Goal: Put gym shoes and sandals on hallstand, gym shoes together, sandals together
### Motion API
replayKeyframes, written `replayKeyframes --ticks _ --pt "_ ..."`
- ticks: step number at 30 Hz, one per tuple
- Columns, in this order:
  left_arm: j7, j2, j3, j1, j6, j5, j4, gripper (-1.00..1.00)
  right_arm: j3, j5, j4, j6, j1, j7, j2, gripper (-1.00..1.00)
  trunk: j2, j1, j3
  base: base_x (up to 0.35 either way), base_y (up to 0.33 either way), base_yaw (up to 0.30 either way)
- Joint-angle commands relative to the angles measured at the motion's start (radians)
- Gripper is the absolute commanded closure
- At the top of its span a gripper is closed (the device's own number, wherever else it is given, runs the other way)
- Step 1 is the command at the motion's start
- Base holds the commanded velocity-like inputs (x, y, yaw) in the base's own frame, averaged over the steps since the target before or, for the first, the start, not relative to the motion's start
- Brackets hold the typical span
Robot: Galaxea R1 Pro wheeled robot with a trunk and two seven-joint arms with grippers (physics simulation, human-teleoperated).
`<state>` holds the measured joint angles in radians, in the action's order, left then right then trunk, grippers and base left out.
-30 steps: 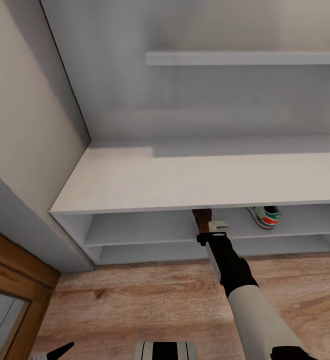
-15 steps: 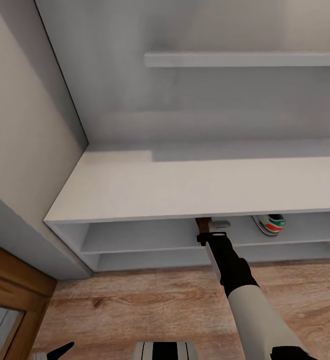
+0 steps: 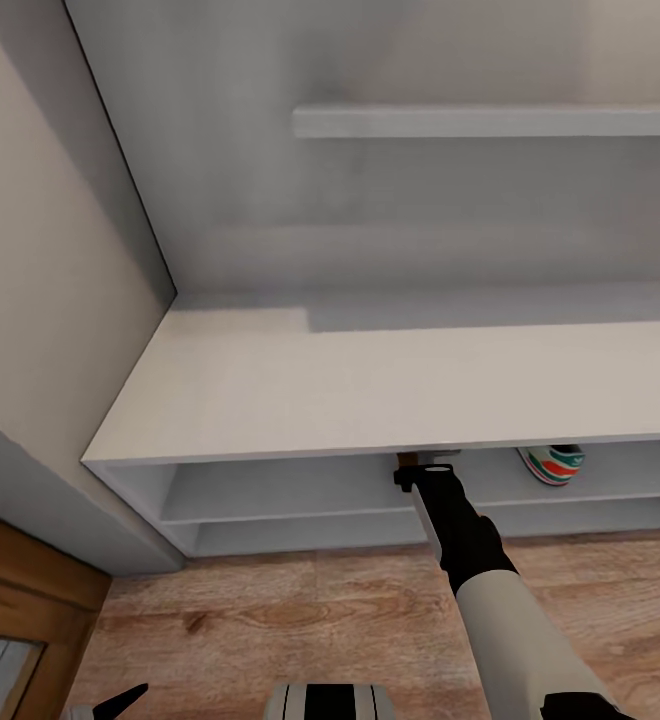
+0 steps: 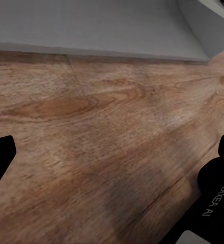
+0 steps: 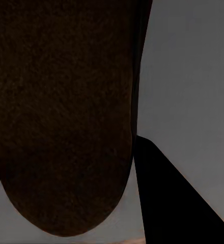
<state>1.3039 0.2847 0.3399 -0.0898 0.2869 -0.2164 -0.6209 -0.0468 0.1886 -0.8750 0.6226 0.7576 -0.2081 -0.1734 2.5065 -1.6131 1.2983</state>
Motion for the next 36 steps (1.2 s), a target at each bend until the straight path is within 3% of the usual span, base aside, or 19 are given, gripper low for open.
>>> replayKeyframes --ticks 1,3,4,18,36 --pt "0.003 0.000 0.001 -0.001 0.006 -0.002 0.001 -1.00 -0.002 0.002 -0.001 0.005 0.000 -0.001 -0.001 1.00 0.000 0.000 0.001 0.021 0.007 0.000" --pt "0.003 -0.001 0.001 -0.001 0.006 -0.002 0.001 -1.00 -0.002 0.002 -0.001 0.005 0.000 -0.001 -0.001 1.00 0.000 0.000 0.001 0.012 0.004 0.000" --pt "0.003 -0.001 0.001 -0.001 0.006 -0.002 0.001 -1.00 -0.002 0.002 -0.001 0.005 0.000 -0.001 -0.001 -1.00 0.000 0.000 0.001 0.009 0.003 0.000" --pt "0.004 0.000 0.001 0.000 0.007 -0.007 0.001 -1.00 -0.002 0.003 -0.002 0.005 0.000 -0.001 -0.001 -1.00 0.000 0.000 0.001 -0.016 0.000 0.000" --pt "0.005 0.000 0.001 0.000 0.008 -0.008 0.001 -1.00 -0.004 0.003 -0.001 0.005 0.000 -0.001 -0.001 -1.00 0.000 0.000 0.001 -0.300 -0.001 0.000"
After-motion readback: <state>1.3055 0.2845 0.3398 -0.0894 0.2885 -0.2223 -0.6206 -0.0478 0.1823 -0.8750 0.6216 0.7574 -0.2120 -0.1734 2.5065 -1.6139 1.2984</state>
